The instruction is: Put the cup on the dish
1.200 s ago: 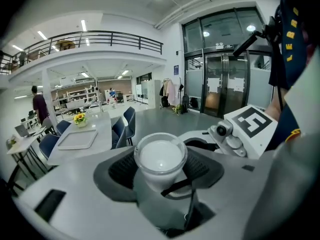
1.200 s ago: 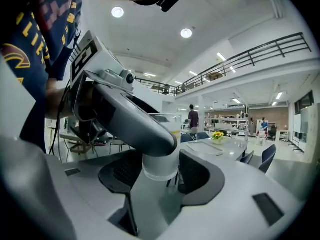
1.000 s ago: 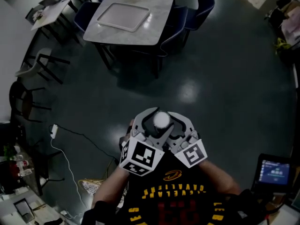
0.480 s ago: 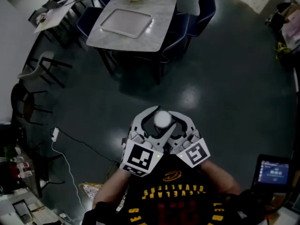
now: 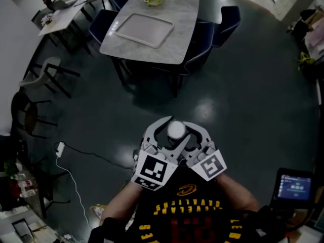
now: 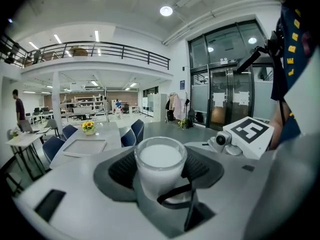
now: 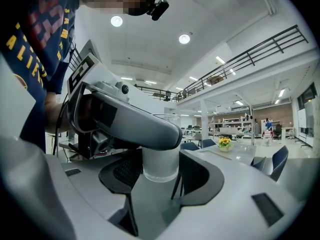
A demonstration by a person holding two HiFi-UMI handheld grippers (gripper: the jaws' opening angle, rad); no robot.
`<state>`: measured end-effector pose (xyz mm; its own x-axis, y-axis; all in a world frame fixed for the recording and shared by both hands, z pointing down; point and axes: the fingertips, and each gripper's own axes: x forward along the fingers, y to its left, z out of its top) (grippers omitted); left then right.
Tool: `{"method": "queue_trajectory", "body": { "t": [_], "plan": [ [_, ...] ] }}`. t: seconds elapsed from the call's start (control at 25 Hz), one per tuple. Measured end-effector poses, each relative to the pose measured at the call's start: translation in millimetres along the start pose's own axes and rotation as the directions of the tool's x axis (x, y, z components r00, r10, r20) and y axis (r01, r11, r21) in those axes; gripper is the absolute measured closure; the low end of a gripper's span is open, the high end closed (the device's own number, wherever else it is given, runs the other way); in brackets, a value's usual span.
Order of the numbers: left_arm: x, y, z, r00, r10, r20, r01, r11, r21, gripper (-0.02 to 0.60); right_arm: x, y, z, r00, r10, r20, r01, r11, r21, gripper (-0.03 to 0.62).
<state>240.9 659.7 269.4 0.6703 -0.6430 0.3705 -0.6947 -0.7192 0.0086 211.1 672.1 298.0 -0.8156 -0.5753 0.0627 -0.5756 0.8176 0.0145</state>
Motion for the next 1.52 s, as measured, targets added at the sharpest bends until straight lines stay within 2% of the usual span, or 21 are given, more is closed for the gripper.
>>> {"method": "queue_trajectory", "body": {
  "t": [0.48,0.84,1.04,1.52],
  "plan": [
    [-21.6,80.2,-5.2,0.999,-0.018,0.036,0.018,1.000,-0.004,0.311,82.6,5.5,5.5,0.999,-0.027,-0.042,0.026,0.999,-0.025,0.361],
    [-47.5,144.4,-24.6,0.998,0.037,0.043,-0.033,0.996,-0.078,0.311,147.3,25.6,-1.1,0.995,0.041,-0.091,-0.044,0.999,-0.025,0.361],
    [-55.0,172.7,-35.2,0.997,0.073,0.037,-0.070,0.994,-0.088,0.311,176.4,31.4,-7.3,0.992,0.077,-0.104,-0.080,0.996,-0.031,0.361],
    [-29.1,236.3,-29.6,0.988,0.154,0.008,-0.153,0.985,-0.081,0.311,234.3,-5.7,-7.0,0.985,0.160,-0.069,-0.163,0.986,-0.030,0.361]
  ]
}}
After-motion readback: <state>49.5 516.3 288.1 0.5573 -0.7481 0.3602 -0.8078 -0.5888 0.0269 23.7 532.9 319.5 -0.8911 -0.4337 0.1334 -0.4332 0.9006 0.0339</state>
